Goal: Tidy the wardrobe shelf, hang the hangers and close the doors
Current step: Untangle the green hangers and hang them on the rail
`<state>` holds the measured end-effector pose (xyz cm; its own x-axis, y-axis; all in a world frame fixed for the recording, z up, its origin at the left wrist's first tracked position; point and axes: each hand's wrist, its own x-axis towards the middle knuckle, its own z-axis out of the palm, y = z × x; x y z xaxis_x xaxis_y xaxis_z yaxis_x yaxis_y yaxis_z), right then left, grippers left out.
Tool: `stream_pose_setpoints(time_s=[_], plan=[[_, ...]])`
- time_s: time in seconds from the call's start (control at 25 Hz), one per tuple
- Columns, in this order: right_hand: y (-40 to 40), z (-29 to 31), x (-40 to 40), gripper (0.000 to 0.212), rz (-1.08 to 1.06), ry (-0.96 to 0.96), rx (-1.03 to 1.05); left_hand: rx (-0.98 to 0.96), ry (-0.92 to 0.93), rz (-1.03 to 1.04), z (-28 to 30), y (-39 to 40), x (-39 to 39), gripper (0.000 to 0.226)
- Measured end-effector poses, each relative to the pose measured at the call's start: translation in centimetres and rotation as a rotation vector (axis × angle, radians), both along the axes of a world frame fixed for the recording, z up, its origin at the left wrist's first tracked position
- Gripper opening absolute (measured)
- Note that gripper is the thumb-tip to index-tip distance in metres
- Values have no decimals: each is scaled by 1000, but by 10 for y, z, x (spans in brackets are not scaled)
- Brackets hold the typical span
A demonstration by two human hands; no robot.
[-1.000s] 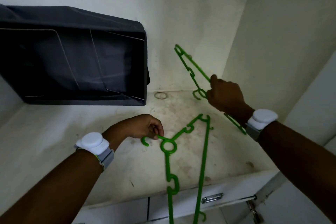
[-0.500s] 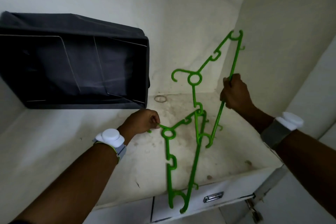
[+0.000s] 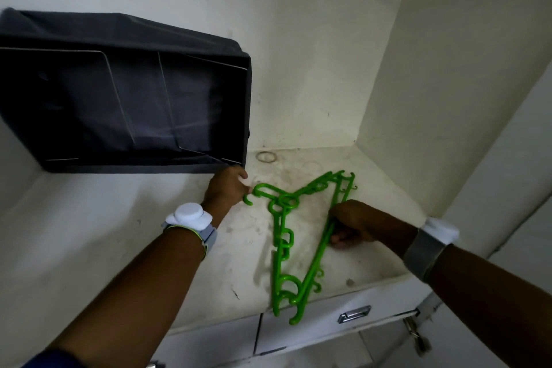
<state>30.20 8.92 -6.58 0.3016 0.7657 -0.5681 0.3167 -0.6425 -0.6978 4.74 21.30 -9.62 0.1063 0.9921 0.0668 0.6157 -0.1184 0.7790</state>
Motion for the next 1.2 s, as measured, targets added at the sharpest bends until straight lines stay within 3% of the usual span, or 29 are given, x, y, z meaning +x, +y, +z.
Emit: stream_pose_setpoints(time_s=[0.12, 0.28, 0.56, 0.72, 0.92, 1.04, 1.2], plan=[[5, 11, 4, 30, 209, -110, -193, 40, -7, -4, -4, 1, 1, 26], [7, 15, 1, 45, 345, -125, -352, 120, 95, -28, -3, -2, 1, 7], [14, 7, -3, 48, 193, 19, -279, -76, 138, -190, 3, -2, -2, 51], [12, 7, 2, 46, 189, 45, -283, -113, 154, -257, 8, 4, 2, 50], [14, 7, 4, 60, 255, 13, -372, -35, 213, -125, 10, 2, 15, 30], [11, 7, 9, 70, 330, -143, -366, -32, 347, -132, 10, 2, 23, 20], [16, 16, 28, 48, 469, -723, 45, 17, 399, -127, 7, 2, 26, 18]])
